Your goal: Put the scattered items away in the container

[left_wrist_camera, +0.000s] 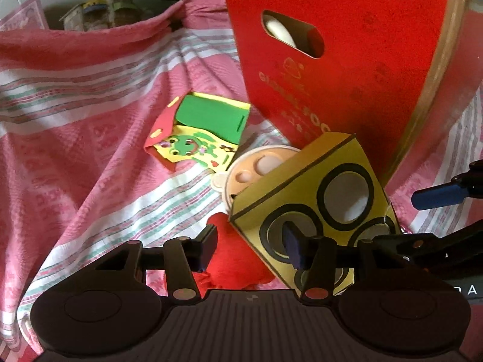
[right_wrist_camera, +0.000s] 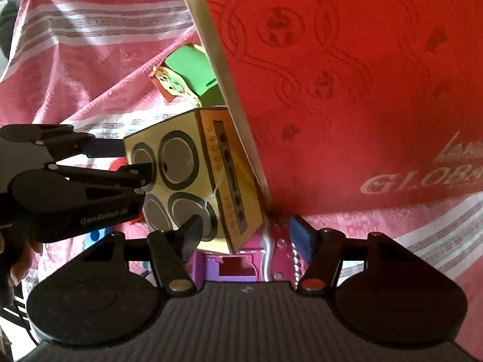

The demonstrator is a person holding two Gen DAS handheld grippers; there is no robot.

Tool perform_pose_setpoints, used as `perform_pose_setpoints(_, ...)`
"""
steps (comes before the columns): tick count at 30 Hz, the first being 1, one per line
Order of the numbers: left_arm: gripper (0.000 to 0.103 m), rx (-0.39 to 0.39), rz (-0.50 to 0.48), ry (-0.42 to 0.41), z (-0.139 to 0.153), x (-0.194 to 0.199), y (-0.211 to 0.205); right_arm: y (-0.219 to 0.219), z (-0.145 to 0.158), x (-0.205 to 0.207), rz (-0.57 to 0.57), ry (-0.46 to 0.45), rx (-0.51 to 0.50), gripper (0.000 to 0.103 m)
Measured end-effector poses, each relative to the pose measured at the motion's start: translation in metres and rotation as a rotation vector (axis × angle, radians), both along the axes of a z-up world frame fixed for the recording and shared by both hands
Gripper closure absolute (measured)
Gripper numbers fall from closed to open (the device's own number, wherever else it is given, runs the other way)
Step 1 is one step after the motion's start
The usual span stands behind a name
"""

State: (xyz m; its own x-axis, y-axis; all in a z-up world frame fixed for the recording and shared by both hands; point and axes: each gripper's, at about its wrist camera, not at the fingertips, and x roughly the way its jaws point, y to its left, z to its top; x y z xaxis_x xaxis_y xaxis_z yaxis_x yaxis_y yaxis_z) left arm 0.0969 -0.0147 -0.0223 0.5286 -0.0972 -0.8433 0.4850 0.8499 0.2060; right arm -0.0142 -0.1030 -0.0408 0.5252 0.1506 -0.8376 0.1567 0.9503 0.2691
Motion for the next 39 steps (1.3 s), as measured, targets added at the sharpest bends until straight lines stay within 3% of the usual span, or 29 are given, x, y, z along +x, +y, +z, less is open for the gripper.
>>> perform_pose_setpoints(7, 0.053, -0.022, -0.003, 0.023, -0.001, -0.004, -0.002, -0.001, -0.006, 0.002, 0.004, 0.007, -0.016, 0.034)
perform_pose_setpoints(13, 0.055, -0.063, -0.035, 0.076, 0.000, -0.019, -0.001, -0.002, -0.008, 0.001, 0.016, 0.025, 0.016, 0.038)
perform_pose_setpoints(22, 0.054, -0.159, -0.002, 0.137, 0.005, -0.029, 0.014, 0.000, -0.003, -0.007, 0.033, 0.023, 0.026, 0.039)
perform_pose_setpoints(26, 0.054, -0.215, 0.040, 0.230, 0.013, -0.037, 0.029, 0.002, 0.004, -0.015, 0.083, 0.037, 0.052, 0.039)
perform_pose_setpoints(30, 0.054, -0.374, 0.097, 0.394, 0.016, -0.040, 0.058, 0.010, 0.016, -0.026, 0.173, 0.023, 0.041, 0.038)
perform_pose_setpoints(32, 0.042, -0.422, 0.124, 0.444, 0.011, -0.042, 0.070, 0.013, 0.019, -0.029, 0.203, 0.020, 0.038, 0.031)
perform_pose_setpoints(35, 0.031, -0.325, 0.215, 0.416, -0.003, -0.043, 0.077, 0.012, 0.019, -0.026, 0.185, 0.009, 0.025, 0.028)
perform_pose_setpoints(39, 0.029, -0.310, 0.252, 0.376, -0.009, -0.045, 0.084, 0.007, 0.016, -0.022, 0.148, 0.007, 0.018, 0.027)
